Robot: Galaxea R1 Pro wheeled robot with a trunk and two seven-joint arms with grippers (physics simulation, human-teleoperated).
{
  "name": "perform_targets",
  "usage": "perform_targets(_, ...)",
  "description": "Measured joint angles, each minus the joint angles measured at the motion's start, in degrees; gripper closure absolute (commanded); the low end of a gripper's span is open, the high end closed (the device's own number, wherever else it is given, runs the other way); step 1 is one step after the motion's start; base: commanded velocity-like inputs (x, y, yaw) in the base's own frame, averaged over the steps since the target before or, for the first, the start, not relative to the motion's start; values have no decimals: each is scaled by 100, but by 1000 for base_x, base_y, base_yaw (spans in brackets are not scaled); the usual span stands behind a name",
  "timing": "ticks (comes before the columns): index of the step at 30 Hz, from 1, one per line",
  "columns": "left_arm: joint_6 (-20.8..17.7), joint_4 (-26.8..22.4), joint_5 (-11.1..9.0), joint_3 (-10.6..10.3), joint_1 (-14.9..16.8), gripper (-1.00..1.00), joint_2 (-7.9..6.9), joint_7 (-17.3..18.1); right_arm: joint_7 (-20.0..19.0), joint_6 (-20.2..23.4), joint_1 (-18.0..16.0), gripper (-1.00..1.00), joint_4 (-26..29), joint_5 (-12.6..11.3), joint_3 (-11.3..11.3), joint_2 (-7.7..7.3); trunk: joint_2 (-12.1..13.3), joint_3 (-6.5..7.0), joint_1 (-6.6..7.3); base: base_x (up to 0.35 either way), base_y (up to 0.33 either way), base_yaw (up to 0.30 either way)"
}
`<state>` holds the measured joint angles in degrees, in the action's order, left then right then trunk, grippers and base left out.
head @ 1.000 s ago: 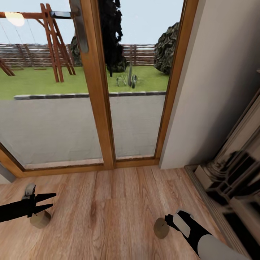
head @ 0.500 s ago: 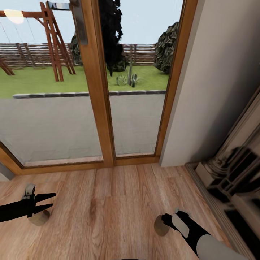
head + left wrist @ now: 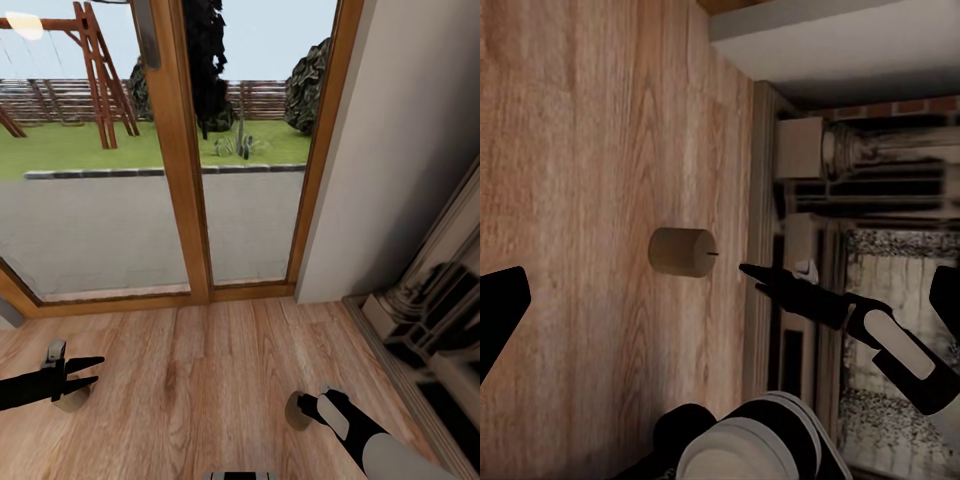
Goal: Place each of the two pumpkins and all three candles from the living room inside a cabinet in the living room (use any cabinet), then make sure every cabinet is closed, and position the cauldron so it is next to a table in the living room.
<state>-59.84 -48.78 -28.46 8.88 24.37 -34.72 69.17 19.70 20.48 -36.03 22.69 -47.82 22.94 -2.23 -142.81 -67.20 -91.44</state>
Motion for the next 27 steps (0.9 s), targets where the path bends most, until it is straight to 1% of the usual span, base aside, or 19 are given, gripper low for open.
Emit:
perform_targets(1, 0, 0, 0, 0, -1, -100, 0, 0, 0, 0, 0, -100, -1, 0, 0, 0, -40, -18, -22, 0, 0, 0)
perform_targets(9, 0, 0, 0, 0, -1, -100, 0, 0, -1, -74, 0, -100, 4, 2, 0, 3, -54, -195, -44, 0, 0, 0)
perform_targets(12, 0, 0, 0, -1, 1, -100, 0, 0, -1, -84, 0, -100, 6, 10, 21, 31, -58, -261, -52, 0, 0, 0)
perform_targets(15, 0, 0, 0, -1, -1, -100, 0, 0, -1, -86, 0, -100, 7, 14, 132, 78, -62, -328, -60, 0, 0, 0)
perform_targets(17, -1, 0, 2, -1, 0, -100, 0, 0, -1, -87, 0, -100, 7, 13, 268, 102, -63, -351, -62, 0, 0, 0)
perform_targets(20, -1, 0, 6, -1, 0, -100, 0, 0, 1, -90, 0, -100, 7, 5, 563, 128, -63, -351, -62, 0, 0, 0)
perform_targets(23, -1, 0, 5, -1, 1, -100, 0, 2, 0, -89, 0, -100, 2, 2, 631, 132, -63, -351, -62, 0, 0, 0)
perform_targets(27, -1, 0, 0, -1, 1, -100, 0, 7, -1, -99, 0, -100, -1, -2, 656, 129, -63, -351, -62, 0, 0, 0)
